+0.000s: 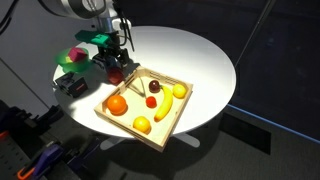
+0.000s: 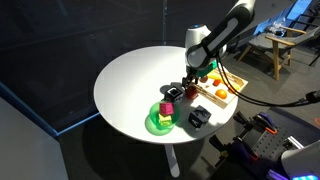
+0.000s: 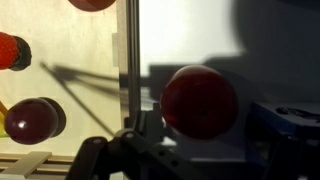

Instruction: Remove the red apple from the wooden tray and put in on the table between the wooden tray and the green bowl

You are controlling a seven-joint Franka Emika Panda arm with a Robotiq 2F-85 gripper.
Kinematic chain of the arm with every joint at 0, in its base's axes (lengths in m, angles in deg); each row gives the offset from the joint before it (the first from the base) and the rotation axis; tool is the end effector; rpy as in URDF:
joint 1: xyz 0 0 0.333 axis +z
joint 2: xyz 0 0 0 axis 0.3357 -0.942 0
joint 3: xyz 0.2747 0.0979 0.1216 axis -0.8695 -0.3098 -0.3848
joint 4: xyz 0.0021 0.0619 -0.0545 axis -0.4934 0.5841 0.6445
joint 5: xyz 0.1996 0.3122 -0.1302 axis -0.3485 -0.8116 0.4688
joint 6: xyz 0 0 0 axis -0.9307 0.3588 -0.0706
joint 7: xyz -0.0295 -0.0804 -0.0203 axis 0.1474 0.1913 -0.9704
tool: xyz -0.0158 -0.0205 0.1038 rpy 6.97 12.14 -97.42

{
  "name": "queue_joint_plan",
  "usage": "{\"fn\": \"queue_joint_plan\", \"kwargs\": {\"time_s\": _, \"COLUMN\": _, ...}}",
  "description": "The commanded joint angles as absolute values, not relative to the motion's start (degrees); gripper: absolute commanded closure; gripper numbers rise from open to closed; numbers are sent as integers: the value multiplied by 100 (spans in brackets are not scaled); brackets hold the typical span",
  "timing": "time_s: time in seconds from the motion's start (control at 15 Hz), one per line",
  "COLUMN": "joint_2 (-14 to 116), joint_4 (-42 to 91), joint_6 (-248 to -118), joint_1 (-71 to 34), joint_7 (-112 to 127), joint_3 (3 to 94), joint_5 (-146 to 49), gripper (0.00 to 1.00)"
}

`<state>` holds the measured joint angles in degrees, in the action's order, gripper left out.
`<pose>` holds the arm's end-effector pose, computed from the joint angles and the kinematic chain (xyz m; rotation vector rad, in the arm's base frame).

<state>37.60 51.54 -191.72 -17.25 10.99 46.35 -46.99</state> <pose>0.5713 0.0032 0.1624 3.0733 0.0744 -0.1653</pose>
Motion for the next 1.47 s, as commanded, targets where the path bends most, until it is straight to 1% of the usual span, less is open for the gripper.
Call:
{"fn": "queue_joint_plan", "kwargs": {"time_s": 0.0, "joint_2": 3885, "joint_4": 5079, "joint_6": -18992, "joint_1": -1771, "joint_7": 1037, "joint_3": 4674, "joint_5": -4685, "gripper": 0}}
{"fn": "queue_joint_plan", "kwargs": {"time_s": 0.8, "joint_2": 4489, "joint_4": 5066, "joint_6": -18360, "joint_1": -1873, "joint_7": 1053, "joint_3": 4686, "joint_5": -4754, "gripper": 0}}
{"fn": "queue_joint_plan", "kwargs": {"time_s": 1.4, "joint_2": 5026, "joint_4": 5158, "joint_6": -18437, "joint_1": -1920, "joint_7": 1124, "joint_3": 4622, "joint_5": -5015, "gripper": 0}}
